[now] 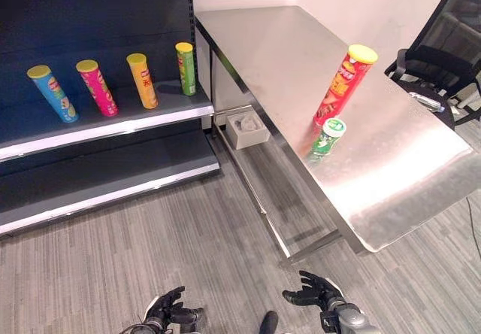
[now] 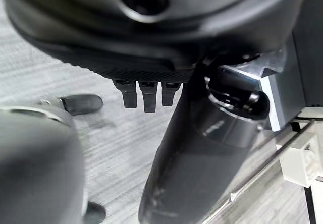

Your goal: Put the goods on the table back onto the shelves and tidy them up.

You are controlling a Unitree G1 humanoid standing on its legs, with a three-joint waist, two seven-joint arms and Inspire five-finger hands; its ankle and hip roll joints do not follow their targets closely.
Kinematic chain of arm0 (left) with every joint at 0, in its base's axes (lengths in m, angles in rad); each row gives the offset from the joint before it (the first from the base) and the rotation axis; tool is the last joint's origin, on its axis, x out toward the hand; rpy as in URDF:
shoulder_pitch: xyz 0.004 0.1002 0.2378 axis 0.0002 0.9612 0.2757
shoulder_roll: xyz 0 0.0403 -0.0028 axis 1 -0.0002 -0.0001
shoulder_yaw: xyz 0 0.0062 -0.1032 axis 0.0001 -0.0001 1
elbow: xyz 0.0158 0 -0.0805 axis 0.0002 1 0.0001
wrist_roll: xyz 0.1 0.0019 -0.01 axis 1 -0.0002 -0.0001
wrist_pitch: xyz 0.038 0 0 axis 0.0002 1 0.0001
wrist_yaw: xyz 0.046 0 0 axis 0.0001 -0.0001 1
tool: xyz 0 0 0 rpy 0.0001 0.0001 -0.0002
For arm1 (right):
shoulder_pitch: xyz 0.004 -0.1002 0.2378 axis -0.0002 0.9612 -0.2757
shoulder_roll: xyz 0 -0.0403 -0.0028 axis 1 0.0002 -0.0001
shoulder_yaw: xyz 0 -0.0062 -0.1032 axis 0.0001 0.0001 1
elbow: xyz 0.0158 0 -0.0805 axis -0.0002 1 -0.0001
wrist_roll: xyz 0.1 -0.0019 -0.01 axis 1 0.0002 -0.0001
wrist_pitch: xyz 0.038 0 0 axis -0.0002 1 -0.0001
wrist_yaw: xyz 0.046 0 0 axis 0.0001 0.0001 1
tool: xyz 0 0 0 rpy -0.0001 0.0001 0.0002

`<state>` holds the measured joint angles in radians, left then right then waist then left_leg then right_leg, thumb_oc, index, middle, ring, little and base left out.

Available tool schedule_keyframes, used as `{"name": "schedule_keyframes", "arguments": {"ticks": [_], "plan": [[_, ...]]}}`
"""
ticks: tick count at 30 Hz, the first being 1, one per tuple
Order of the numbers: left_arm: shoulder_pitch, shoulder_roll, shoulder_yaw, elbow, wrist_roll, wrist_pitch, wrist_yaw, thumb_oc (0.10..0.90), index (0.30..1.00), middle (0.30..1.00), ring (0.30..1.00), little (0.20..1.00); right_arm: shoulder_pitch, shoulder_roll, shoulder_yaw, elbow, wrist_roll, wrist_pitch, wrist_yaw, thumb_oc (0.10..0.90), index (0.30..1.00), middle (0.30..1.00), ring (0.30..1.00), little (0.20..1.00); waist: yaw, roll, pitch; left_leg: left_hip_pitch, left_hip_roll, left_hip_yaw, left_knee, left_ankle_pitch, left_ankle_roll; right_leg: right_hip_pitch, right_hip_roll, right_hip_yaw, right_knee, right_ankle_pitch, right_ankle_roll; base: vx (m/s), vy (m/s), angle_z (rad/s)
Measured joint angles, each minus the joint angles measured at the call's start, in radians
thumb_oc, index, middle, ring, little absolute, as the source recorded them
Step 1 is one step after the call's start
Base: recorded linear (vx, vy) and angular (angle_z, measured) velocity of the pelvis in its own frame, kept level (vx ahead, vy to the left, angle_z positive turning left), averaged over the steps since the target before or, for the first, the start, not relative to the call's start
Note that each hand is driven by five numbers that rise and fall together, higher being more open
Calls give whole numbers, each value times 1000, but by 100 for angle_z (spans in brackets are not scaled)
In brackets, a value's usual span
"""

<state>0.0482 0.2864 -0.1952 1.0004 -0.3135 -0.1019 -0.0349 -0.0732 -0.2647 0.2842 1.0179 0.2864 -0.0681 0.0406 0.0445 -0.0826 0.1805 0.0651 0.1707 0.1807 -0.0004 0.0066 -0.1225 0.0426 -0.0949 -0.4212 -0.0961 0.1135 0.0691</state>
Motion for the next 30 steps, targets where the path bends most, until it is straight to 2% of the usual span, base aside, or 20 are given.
{"name": "schedule_keyframes", "arguments": {"ticks": [2, 3, 5, 7, 8, 10, 11, 13, 15, 16, 17, 18, 19, 21, 22, 24, 26, 27, 29, 30], "plan": [[-18, -2, 0, -2, -1, 0, 0, 800, 900, 900, 900, 900, 15, 1, -9, 1, 3, 0, 0, 800, 900, 900, 900, 900, -1, 10, 4, -44, 21, -22, 87, -18, -24, 10, 15, -18, -7, -23, -2, 48, -65, 18], [-22, -1, 2, -4, -8, 0, 0, 800, 900, 900, 900, 900, 28, 6, -13, 7, 7, 0, 1, 800, 900, 900, 900, 900, 11, 17, 14, -77, 27, -31, 187, -24, -33, 17, 16, -13, -7, -32, -17, 36, -13, -9], [-8, -19, -1, 0, -10, 0, 0, 800, 900, 900, 900, 900, 42, -14, -18, 9, 11, 0, -1, 800, 900, 900, 900, 900, 6, 41, 14, -84, 45, -49, 225, -27, -37, 30, 26, -9, -7, -39, -31, 83, 137, -12], [-7, -41, -19, -15, -17, 2, 3, 800, 900, 900, 900, 900, 51, -47, -39, 7, 22, 0, 0, 800, 900, 900, 900, 900, -30, 82, 20, -99, 77, -41, 157, -31, -56, 22, 31, -10, -8, -47, -34, 77, 193, 20], [-9, -44, -38, -31, -21, -2, 0, 800, 900, 900, 900, 900, 52, -55, -59, 12, 34, 0, -5, 800, 900, 900, 900, 900, -32, 96, 18, -89, 97, -16, 45, -8, -72, 2, 33, -3, -7, -45, -32, 44, 111, 4], [-23, -53, -58, -34, -21, -1, -1, 800, 900, 900, 900, 900, 42, -72, -68, 31, 45, 7, -8, 800, 900, 900, 900, 900, -30, 106, 26, -89, 119, -30, -77, 28, -101, -29, 36, 22, -7, -36, -29, 53, 95, -21], [-21, -56, -62, -34, -21, 0, -2, 800, 900, 900, 900, 900, 42, -77, -67, 29, 47, 8, -8, 800, 900, 900, 900, 900, -31, 112, 30, -82, 130, -28, -91, 43, -86, -31, 37, 23, -7, -30, -30, 177, 317, -37], [-23, -71, -80, -39, -30, 0, -4, 800, 900, 900, 900, 900, 41, -90, -79, 28, 53, 6, -17, 800, 900, 900, 900, 900, -31, 126, 57, -94, 145, -63, -95, 65, -94, -27, 33, 57, -8, -23, -18, 183, 349, -34], [-48, -73, -78, -38, -30, 0, -2, 800, 900, 900, 900, 900, 32, -92, -88, 22, 63, 6, -24, 800, 900, 900, 900, 900, -33, 125, 78, -132, 147, -31, -95, 66, -96, -35, 4, 61, -7, -23, -18, 143, 276, -19], [-65, -68, -75, -38, -32, 0, 0, 800, 900, 900, 900, 900, 32, -87, -98, 15, 77, 6, -24, 800, 900, 900, 900, 900, -30, 113, 91, -142, 121, 11, -67, 124, -77, -44, -35, 64, -7, -29, -1, 249, 463, -22], [-68, -54, -71, -40, -33, 0, 0, 800, 900, 900, 900, 900, 34, -70, -96, 14, 79, 6, -20, 800, 900, 900, 900, 900, -24, 96, 95, -137, 97, 34, -59, 149, -49, -41, -60, 63, -7, -35, 5, 195, 359, -23], [-72, -26, -68, -44, -36, 0, 0, 800, 900, 900, 900, 900, 50, -43, -99, -21, 86, 11, -19, 800, 900, 900, 900, 900, -22, 62, 101, -117, 52, 43, -56, 133, -26, -27, -100, 67, 0, -20, -16, 213, 358, -6], [-65, -7, -59, -35, -36, 1, -2, 800, 900, 900, 900, 900, 72, -20, -98, -51, 88, 10, -19, 800, 900, 900, 900, 900, -28, 44, 96, -103, 24, 44, -61, 121, -14, -17, -129, 69, 0, -3, -35, 148, 244, 7], [-58, 25, -63, -40, -37, 1, 2, 800, 900, 900, 900, 900, 97, 16, -103, -80, 91, 9, -5, 800, 900, 900, 900, 900, -30, 28, 86, -87, -6, 58, -55, 96, 1, -16, -159, 69, 23, 41, -11, 185, 422, -8], [-63, 54, -60, -41, -37, 0, 2, 800, 900, 900, 900, 900, 95, 49, -102, -106, 98, 9, 3, 800, 900, 900, 900, 900, -29, 39, 84, -70, -22, 75, -46, 85, 18, -31, -181, 83, 56, 88, 19, 168, 574, -30], [-72, 73, -65, -44, -38, 0, 4, 800, 900, 900, 900, 900, 95, 53, -96, -148, 102, 13, 7, 800, 900, 900, 900, 900, -27, 40, 85, -59, -46, 98, -27, 68, 42, -54, -204, 99, 100, 106, 18, 93, 431, -42], [-59, 69, -67, -43, -37, 1, -2, 800, 900, 900, 900, 900, 76, 39, -97, -214, 112, 11, 8, 800, 900, 900, 900, 900, -27, 60, 94, -38, -47, 144, 11, 38, 88, -139, -240, 120, 254, 130, 2, 93, 337, -63], [-50, 64, -68, -41, -36, 1, -6, 800, 900, 900, 900, 900, 78, 34, -99, -225, 113, 3, 9, 800, 900, 900, 900, 900, -44, 64, 91, -14, -64, 136, 12, 19, 83, -134, -251, 123, 273, 158, 9, 216, 575, -43], [-62, 41, -67, -40, -34, -1, -19, 800, 900, 900, 900, 900, 73, 1, -102, -231, 112, -3, 5, 800, 900, 900, 900, 900, -56, 55, 93, 36, -121, 138, 13, -56, 124, -146, -316, 103, 351, 226, 45, 236, 415, -27], [-54, 30, -64, -43, -34, -3, -18, 800, 900, 900, 900, 900, 74, -9, -102, -235, 112, -2, 5, 800, 900, 900, 900, 900, -57, 63, 93, 53, -121, 136, 9, -66, 143, -178, -332, 136, 407, 278, 70, 129, 120, -23]]}}
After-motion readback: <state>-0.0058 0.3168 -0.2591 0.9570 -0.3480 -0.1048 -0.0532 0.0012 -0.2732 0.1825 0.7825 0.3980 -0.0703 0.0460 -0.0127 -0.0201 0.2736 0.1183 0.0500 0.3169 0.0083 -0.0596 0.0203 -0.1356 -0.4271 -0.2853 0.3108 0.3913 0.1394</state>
